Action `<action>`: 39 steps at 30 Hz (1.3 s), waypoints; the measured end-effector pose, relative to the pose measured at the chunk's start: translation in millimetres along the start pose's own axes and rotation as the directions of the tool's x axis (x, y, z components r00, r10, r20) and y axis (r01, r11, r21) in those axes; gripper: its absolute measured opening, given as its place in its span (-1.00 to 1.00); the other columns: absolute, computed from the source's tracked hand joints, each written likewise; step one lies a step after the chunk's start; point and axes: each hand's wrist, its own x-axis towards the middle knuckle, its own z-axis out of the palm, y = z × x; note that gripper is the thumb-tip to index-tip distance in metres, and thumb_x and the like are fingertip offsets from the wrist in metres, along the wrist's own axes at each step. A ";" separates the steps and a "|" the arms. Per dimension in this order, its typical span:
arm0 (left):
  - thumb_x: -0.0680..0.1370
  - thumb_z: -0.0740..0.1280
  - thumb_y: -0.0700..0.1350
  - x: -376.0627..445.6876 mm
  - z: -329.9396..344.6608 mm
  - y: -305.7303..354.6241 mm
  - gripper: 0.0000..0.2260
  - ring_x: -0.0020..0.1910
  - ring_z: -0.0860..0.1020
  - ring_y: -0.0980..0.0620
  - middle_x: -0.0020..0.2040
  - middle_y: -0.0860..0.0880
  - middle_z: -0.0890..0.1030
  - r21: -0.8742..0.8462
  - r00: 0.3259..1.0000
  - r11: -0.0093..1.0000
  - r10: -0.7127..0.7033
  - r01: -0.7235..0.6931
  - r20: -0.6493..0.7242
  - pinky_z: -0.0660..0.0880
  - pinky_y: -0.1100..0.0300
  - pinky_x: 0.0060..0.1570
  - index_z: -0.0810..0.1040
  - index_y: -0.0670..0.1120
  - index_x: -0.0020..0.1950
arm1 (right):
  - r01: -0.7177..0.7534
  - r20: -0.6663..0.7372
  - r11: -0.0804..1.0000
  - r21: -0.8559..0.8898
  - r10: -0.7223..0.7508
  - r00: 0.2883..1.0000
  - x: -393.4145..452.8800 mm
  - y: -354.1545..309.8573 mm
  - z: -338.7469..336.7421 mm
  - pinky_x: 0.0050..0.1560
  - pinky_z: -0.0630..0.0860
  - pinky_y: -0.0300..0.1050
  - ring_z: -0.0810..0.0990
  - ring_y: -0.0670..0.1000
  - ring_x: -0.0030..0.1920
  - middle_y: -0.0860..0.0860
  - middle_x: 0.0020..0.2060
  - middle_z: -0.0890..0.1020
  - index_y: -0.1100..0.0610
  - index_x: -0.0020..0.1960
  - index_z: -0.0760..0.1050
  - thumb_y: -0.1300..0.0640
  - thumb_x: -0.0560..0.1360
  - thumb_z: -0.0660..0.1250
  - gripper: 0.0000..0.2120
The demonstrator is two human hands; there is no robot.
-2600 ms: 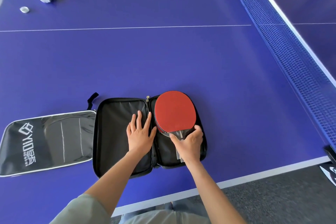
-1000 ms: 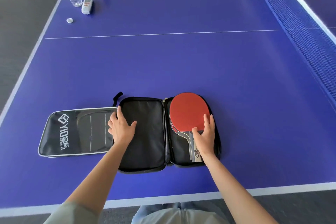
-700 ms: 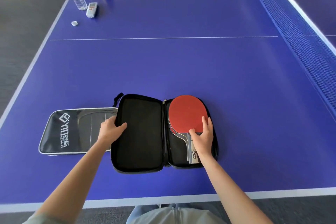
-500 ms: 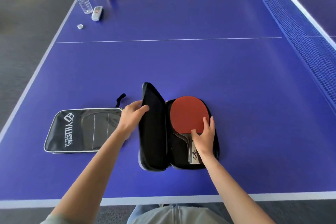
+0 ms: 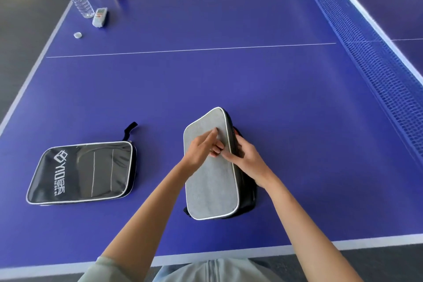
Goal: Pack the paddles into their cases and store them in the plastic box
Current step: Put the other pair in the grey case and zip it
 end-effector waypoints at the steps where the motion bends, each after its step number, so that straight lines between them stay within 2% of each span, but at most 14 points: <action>1: 0.65 0.11 -0.08 -2.4 -3.2 -8.3 -0.76 -0.15 0.55 0.07 -0.12 -0.01 0.62 0.032 0.999 0.999 0.043 -0.044 0.022 0.49 0.28 -0.12 0.52 -0.11 0.18 | -0.020 -0.060 0.998 -0.051 0.017 0.998 0.4 6.8 -5.9 0.12 0.52 -0.25 0.61 -0.08 0.11 -0.06 0.07 0.66 -0.03 0.23 0.49 0.15 0.48 0.39 -0.67; 4: 0.62 0.18 -0.21 -7.2 -8.4 -39.2 -0.69 0.11 0.49 0.03 0.13 0.02 0.57 0.373 0.963 0.900 0.265 -0.225 -0.057 0.39 0.24 0.13 0.43 -0.08 0.36 | -0.119 -0.300 0.979 -0.166 0.065 0.952 3.9 28.0 -24.4 -0.13 0.47 -0.17 0.60 -0.04 -0.16 0.00 -0.18 0.67 0.16 0.00 0.57 0.12 0.46 0.40 -0.84; 6: 0.60 0.22 -0.20 -5.6 -7.0 -54.3 -0.63 0.24 0.39 -0.08 0.29 -0.03 0.48 0.540 0.941 0.810 0.326 -0.228 -0.092 0.28 0.12 0.27 0.38 -0.03 0.41 | -0.231 -0.354 0.944 -0.234 0.139 0.925 6.0 42.9 -34.0 -0.13 0.42 -0.08 0.50 0.01 -0.19 0.10 -0.20 0.59 0.24 -0.08 0.56 0.07 0.46 0.40 -0.78; 10: 0.60 0.21 0.00 1.5 4.9 -71.4 -0.55 0.52 0.00 -0.08 0.54 0.00 0.13 0.661 0.974 0.729 0.227 -0.180 0.014 0.04 -0.09 0.43 0.20 0.16 0.48 | -0.338 -0.385 0.917 -0.211 0.239 0.891 7.9 65.7 -34.5 -0.14 0.40 -0.07 0.49 0.03 -0.19 0.06 -0.22 0.56 0.26 -0.10 0.55 0.10 0.47 0.38 -0.80; 13: 0.60 0.13 0.14 8.7 23.9 -77.7 -0.53 0.53 -0.20 -0.06 0.57 -0.03 -0.05 0.746 0.985 0.650 0.170 -0.144 0.041 -0.18 -0.11 0.45 0.08 0.25 0.49 | -0.384 -0.427 0.915 -0.128 0.298 0.854 13.5 72.9 -36.4 -0.24 0.41 -0.20 0.56 0.01 -0.19 -0.02 -0.26 0.60 0.19 -0.11 0.57 0.13 0.42 0.44 -0.86; 16: 0.55 0.05 0.29 19.6 41.2 -83.5 -0.46 0.49 -0.36 -0.13 0.56 -0.02 -0.23 0.871 0.994 0.482 0.092 -0.095 0.058 -0.37 -0.21 0.37 -0.08 0.31 0.49 | -0.400 -0.448 0.916 -0.015 0.352 0.822 15.0 74.6 -39.2 -0.04 0.45 -0.21 0.58 -0.01 -0.02 -0.04 -0.04 0.57 0.08 0.16 0.48 0.13 0.36 0.51 -0.59; 18: 0.52 -0.01 0.35 24.2 47.3 -88.5 -0.43 0.47 -0.39 -0.17 0.55 -0.02 -0.29 0.923 0.995 0.376 0.084 -0.084 0.056 -0.42 -0.26 0.33 -0.18 0.33 0.47 | -0.378 -0.440 0.923 -0.077 0.309 0.844 14.1 73.9 -38.6 -0.07 0.44 -0.28 0.57 -0.09 -0.08 -0.05 -0.03 0.57 0.06 0.20 0.47 0.12 0.39 0.49 -0.59; 20: 0.51 -0.06 0.37 25.9 49.4 -92.3 -0.44 0.48 -0.37 -0.18 0.55 -0.02 -0.27 0.931 0.994 0.360 0.105 -0.062 0.026 -0.42 -0.27 0.32 -0.21 0.35 0.46 | -0.340 -0.421 0.929 -0.148 0.252 0.871 14.0 75.0 -35.3 -0.19 0.43 -0.40 0.57 -0.18 -0.17 -0.05 -0.08 0.62 0.08 0.13 0.53 0.16 0.43 0.44 -0.71; 24: 0.49 -0.15 0.38 28.8 49.1 -94.8 -0.45 0.49 -0.35 -0.18 0.55 -0.02 -0.25 0.945 0.990 0.323 0.138 -0.053 0.008 -0.44 -0.28 0.31 -0.25 0.36 0.44 | -0.323 -0.449 0.911 -0.255 0.184 0.875 18.0 72.4 -28.7 -0.24 0.41 -0.36 0.56 -0.11 -0.23 -0.04 -0.20 0.61 0.16 0.01 0.55 0.22 0.44 0.41 -0.85; 28: 0.50 -0.15 0.39 32.6 40.7 -92.5 -0.44 0.48 -0.36 -0.18 0.55 -0.01 -0.28 0.946 0.990 0.309 0.130 -0.099 0.061 -0.40 -0.31 0.33 -0.29 0.35 0.43 | -0.379 -0.446 0.905 -0.195 0.262 0.856 21.1 72.0 -32.5 -0.32 0.37 -0.48 0.53 -0.22 -0.25 -0.12 -0.24 0.58 0.11 -0.02 0.54 0.18 0.41 0.45 -0.83; 32: 0.49 -0.18 0.37 30.5 48.1 -91.3 -0.45 0.49 -0.35 -0.19 0.56 -0.01 -0.23 0.944 0.989 0.324 0.149 -0.062 0.014 -0.42 -0.30 0.32 -0.26 0.34 0.45 | -0.393 -0.412 0.884 -0.255 0.268 0.871 22.2 67.4 -36.0 -0.21 0.40 -0.40 0.56 -0.09 -0.12 -0.07 -0.16 0.60 0.10 0.02 0.53 0.17 0.39 0.46 -0.77; 35: 0.48 -0.17 0.39 31.9 52.0 -88.9 -0.45 0.50 -0.30 -0.17 0.56 0.00 -0.13 0.931 0.982 0.365 0.181 -0.022 -0.047 -0.43 -0.27 0.34 -0.18 0.36 0.46 | -0.229 -0.359 0.841 -0.490 0.045 0.932 42.4 51.3 -40.4 0.13 0.38 -0.20 0.47 0.04 0.13 0.03 0.11 0.56 0.15 0.19 0.47 0.25 0.39 0.40 -0.62; 37: 0.48 -0.16 0.40 33.8 50.7 -88.8 -0.46 0.51 -0.27 -0.17 0.56 0.00 -0.07 0.929 0.978 0.370 0.200 -0.028 -0.051 -0.40 -0.28 0.36 -0.17 0.38 0.45 | -0.041 -0.205 0.786 -0.617 -0.110 0.973 70.7 33.9 -41.7 0.25 0.32 -0.16 0.42 0.09 0.24 0.06 0.21 0.52 0.18 0.25 0.46 0.31 0.46 0.31 -0.64; 39: 0.48 -0.13 0.40 34.3 49.8 -90.7 -0.46 0.51 -0.22 -0.18 0.56 -0.01 -0.02 0.927 0.974 0.373 0.221 -0.030 -0.058 -0.38 -0.27 0.37 -0.14 0.38 0.45 | 0.100 0.024 0.742 -0.663 -0.112 0.993 104.9 17.8 -37.2 0.32 0.35 -0.09 0.44 0.09 0.29 0.08 0.26 0.52 0.18 0.29 0.46 0.33 0.53 0.21 -0.66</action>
